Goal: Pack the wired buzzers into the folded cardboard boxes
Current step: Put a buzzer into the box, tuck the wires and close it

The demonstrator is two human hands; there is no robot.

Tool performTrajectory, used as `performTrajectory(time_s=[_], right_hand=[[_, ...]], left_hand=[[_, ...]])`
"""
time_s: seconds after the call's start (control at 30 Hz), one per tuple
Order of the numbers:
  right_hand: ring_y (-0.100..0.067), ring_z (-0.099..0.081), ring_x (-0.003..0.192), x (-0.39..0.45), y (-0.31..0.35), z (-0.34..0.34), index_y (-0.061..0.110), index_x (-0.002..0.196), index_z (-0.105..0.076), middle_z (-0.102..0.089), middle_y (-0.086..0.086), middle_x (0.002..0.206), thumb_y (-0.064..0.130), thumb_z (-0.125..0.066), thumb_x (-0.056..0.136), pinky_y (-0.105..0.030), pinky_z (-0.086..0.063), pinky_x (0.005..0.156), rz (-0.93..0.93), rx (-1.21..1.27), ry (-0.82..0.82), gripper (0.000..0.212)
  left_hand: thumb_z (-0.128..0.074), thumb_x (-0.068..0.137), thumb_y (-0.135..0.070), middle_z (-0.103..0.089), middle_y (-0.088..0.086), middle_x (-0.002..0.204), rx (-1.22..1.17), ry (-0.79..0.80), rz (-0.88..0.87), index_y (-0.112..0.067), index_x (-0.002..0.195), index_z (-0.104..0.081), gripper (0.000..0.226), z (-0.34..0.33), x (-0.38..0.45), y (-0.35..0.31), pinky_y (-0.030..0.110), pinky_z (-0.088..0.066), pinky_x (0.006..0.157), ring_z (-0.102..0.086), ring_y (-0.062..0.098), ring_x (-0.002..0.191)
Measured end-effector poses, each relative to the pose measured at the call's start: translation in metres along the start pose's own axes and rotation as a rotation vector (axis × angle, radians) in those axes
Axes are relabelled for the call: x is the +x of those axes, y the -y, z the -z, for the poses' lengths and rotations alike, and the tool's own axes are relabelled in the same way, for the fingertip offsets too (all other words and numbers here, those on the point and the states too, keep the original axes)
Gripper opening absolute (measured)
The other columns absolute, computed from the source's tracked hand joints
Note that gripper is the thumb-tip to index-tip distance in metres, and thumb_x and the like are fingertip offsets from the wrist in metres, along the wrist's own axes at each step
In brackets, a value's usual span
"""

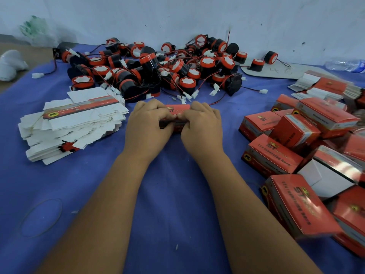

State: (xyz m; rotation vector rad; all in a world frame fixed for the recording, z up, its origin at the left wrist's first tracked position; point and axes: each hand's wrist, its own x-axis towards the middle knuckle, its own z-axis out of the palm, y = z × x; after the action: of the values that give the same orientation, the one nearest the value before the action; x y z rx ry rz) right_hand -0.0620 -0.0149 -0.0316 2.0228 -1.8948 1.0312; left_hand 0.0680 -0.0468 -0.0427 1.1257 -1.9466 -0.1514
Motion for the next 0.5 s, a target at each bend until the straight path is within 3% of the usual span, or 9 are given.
performTrajectory(time_s=[0.13,0.23,0.3,0.4,0.5], right_hand=[[-0.029,-0.050,0.086,-0.003,0.007,-0.003,0.004,0.078,-0.065,-0.048,-0.004,0.082,0.007,-0.048,0.081,-0.038,-0.031,0.089,0.002,-0.117,-0.005,0.017],[-0.033,-0.055,0.083,-0.005,0.013,-0.001,0.003,0.077,-0.066,-0.059,-0.013,0.086,0.008,-0.056,0.079,-0.041,-0.039,0.084,0.078,-0.117,-0.157,0.011],[-0.032,-0.058,0.081,-0.005,0.019,0.001,0.003,0.082,-0.070,-0.064,-0.014,0.089,0.004,-0.058,0.077,-0.039,-0.040,0.079,0.159,-0.041,-0.322,0.013],[-0.031,-0.059,0.086,-0.006,0.036,-0.001,0.004,0.090,-0.073,-0.066,-0.015,0.097,0.006,-0.053,0.080,-0.038,-0.041,0.079,0.276,0.072,-0.462,0.022],[-0.034,-0.059,0.093,-0.009,0.047,-0.009,-0.001,0.104,-0.070,-0.065,-0.018,0.107,0.004,-0.056,0.081,-0.041,-0.044,0.082,0.373,0.188,-0.395,0.027]], left_hand=[[-0.065,0.088,-0.009,-0.061,-0.003,0.107,-0.135,-0.033,0.117,-0.018,0.100,-0.074,0.018,0.004,-0.002,0.000,0.025,-0.043,0.084,-0.053,0.016,0.101],[-0.054,0.097,-0.018,-0.060,-0.002,0.123,-0.475,-0.065,0.433,-0.024,0.118,-0.064,0.024,0.007,0.003,-0.005,0.022,-0.048,0.091,-0.058,0.009,0.107],[-0.043,0.103,-0.031,-0.070,-0.001,0.114,-0.859,0.048,0.665,-0.023,0.122,-0.061,0.027,0.008,0.009,-0.011,0.027,-0.056,0.083,-0.067,0.010,0.099],[-0.028,0.105,-0.044,-0.074,-0.010,0.078,-1.226,0.185,0.750,-0.024,0.102,-0.061,0.039,0.007,0.012,-0.012,0.020,-0.056,0.059,-0.070,0.003,0.071],[-0.028,0.105,-0.045,-0.069,-0.006,0.086,-1.412,0.119,0.761,-0.024,0.097,-0.060,0.039,0.001,0.011,-0.005,0.027,-0.053,0.074,-0.067,0.008,0.084]])
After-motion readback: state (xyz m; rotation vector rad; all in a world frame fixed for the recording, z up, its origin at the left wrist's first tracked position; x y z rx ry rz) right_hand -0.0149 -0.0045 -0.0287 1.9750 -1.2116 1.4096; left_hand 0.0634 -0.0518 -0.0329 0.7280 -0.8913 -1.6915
